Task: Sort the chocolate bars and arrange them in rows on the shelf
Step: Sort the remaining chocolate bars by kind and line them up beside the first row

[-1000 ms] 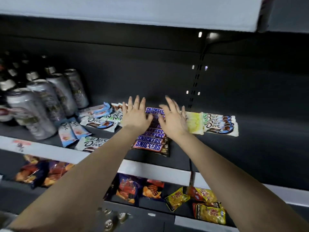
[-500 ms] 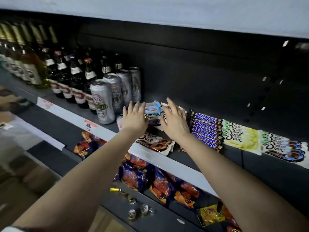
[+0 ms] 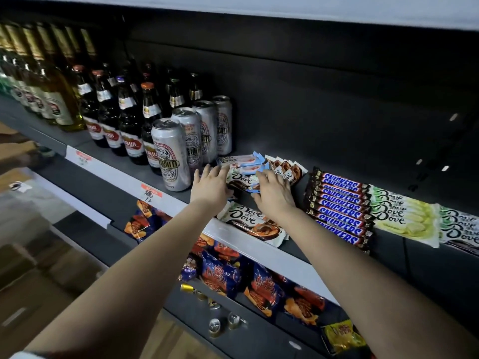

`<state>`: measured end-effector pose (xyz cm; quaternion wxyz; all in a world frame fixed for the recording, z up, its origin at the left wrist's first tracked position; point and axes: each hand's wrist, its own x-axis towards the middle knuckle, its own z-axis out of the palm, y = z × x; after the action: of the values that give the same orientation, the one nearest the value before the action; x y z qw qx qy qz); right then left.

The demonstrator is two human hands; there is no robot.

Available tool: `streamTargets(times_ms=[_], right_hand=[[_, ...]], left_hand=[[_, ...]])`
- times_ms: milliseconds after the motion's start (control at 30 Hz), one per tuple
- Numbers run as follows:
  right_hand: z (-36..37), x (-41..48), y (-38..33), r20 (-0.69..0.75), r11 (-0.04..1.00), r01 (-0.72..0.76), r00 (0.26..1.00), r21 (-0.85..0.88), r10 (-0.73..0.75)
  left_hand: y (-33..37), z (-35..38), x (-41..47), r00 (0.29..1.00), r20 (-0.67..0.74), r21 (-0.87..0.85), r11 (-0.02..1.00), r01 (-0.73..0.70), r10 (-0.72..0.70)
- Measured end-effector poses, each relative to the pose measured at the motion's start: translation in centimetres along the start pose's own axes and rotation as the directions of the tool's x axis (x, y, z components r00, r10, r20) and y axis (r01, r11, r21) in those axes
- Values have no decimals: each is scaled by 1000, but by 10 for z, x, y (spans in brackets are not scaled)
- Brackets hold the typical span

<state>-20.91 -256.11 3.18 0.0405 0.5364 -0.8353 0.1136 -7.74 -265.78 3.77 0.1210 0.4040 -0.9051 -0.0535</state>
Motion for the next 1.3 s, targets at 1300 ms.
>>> streamTargets(times_ms=[1300], right_hand=[[-64, -24, 31, -127, 992, 116, 986, 55, -109]], left_hand=[[39, -10, 16, 962, -199, -244, 941, -234, 188]])
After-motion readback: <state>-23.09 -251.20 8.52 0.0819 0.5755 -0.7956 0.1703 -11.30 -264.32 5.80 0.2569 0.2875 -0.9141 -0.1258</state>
